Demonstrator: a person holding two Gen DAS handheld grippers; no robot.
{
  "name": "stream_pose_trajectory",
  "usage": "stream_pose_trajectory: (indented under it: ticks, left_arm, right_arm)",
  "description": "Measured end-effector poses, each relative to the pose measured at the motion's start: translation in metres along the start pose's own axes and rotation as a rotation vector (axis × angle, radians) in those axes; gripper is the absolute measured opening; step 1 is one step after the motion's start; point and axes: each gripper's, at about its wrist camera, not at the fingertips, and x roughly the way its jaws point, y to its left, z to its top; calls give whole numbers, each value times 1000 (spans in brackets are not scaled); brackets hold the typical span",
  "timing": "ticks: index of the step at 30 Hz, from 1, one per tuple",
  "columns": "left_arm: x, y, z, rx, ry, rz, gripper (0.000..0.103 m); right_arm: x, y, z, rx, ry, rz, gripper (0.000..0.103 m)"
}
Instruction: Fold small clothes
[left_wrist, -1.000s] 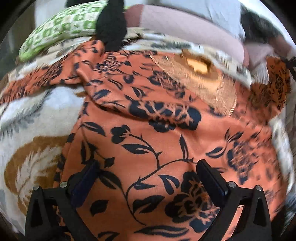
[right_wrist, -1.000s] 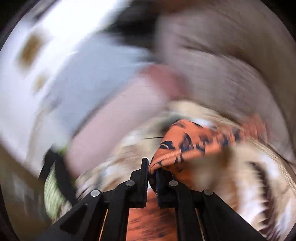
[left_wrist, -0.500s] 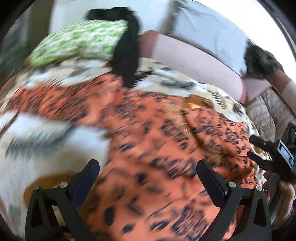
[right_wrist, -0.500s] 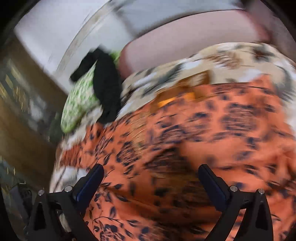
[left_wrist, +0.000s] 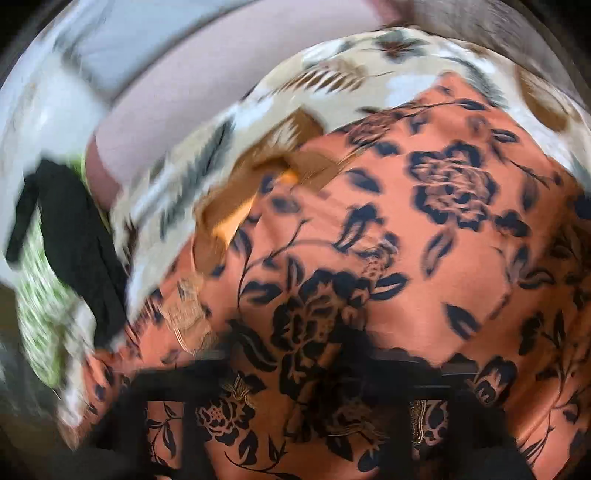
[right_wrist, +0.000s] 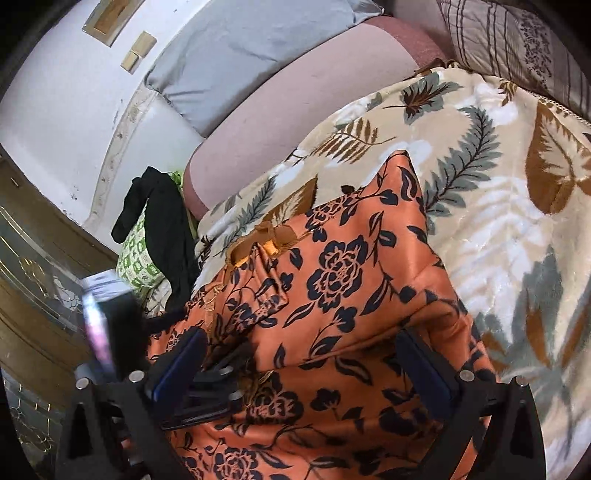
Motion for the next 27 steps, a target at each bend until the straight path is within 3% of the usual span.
stream_pose_trajectory:
  ticks: [2,4,5,6,8,9,11,14,15,16,18,20,23,25,27]
  left_arm:
    - [-15,49,-14,-262,-86,-93,9]
    - [-23,101,-51,-562,-156,-110,14]
    - [-18,127,-81,-735,-153,-160,17]
    - [-9,142,-104,-855,-136,-215,28]
    - [10,161,-145,-1019,-78,-258,29]
    - [11,164,-155,-1035,-99,-281,25]
    - [7,165,-155,-1004,-113,-295,28]
    - [1,162,-142,-912,-124,-282,59]
    - [1,158,-137,-893,-125,-265,59]
    - [2,158,-135,-879,-111,-259,58]
    - [12,159,-137,-883,-66,-238,16]
    - [15,165,-143,-912,-81,-271,15]
    - [15,167,-146,-891,-94,-282,16]
    - [14,165,-145,-873,-101,-267,17]
    - [13,162,-145,-852,-109,-256,17]
  right_arm:
    - [12,-8,0,7,42,-9,103]
    - [24,-19,-1,23,84,-32,103]
    - [28,-25,-3,42,97,-31,103]
    - [30,-32,-5,68,103,-18,103]
    - [30,-34,-6,72,96,-18,102]
    - [31,-32,-6,63,101,-26,103]
    - [33,-30,-6,49,113,-45,103]
    - [36,-30,-5,45,130,-59,103]
    - [36,-30,-4,51,131,-57,103]
    - [36,-31,-4,56,133,-54,103]
    - [34,-32,-2,69,150,-45,102]
    - [21,-33,1,108,138,-15,103]
    - [-11,-39,11,140,34,22,103]
    - [-23,-52,25,152,-9,-48,103]
    - [-14,-65,37,168,20,-81,103]
